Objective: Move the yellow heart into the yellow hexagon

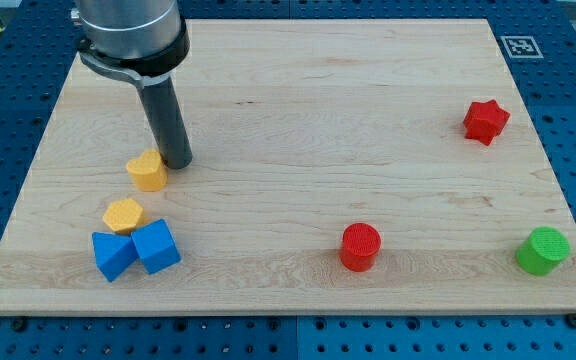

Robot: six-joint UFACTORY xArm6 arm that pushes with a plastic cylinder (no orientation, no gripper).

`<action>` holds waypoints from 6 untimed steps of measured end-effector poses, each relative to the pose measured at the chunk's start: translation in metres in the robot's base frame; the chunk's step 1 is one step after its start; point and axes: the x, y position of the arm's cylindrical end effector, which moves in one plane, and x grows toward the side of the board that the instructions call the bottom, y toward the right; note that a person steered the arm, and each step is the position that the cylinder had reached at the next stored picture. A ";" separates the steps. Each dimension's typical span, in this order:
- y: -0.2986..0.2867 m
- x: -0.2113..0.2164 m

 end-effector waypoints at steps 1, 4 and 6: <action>-0.006 -0.021; -0.034 0.035; -0.034 0.055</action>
